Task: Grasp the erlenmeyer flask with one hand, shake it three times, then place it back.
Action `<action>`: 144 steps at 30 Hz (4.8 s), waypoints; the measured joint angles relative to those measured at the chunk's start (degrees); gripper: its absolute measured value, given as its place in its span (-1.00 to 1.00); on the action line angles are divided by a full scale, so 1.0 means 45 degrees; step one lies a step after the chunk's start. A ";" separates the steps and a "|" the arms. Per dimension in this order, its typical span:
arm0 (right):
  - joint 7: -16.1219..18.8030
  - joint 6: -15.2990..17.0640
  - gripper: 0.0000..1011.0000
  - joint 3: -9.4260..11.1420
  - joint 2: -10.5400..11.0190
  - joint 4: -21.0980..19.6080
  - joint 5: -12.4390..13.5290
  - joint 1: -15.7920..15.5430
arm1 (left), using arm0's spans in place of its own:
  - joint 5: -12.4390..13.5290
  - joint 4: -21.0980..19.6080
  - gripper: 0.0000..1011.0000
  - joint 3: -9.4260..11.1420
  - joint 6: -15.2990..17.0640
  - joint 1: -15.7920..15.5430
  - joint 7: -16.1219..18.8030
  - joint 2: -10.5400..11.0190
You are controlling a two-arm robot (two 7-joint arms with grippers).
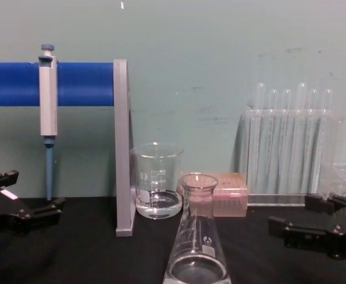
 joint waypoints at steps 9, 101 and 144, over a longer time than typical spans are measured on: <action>0.0397 0.0100 0.98 -0.0038 -0.0195 -0.0235 -0.0300 -0.0144 | 0.0000 0.0000 0.98 0.0000 0.0000 0.0000 0.0000 0.0000; 0.1124 -0.0879 0.98 -0.1007 -0.3810 0.3697 -0.3048 0.2792 | 0.0000 0.0000 0.98 0.0000 0.0000 0.0000 0.0000 0.0000; 0.1112 -0.0575 0.11 -0.0982 -0.3838 0.3604 -0.2838 0.2739 | 0.0000 0.0000 0.98 0.0000 0.0000 0.0001 0.0000 0.0000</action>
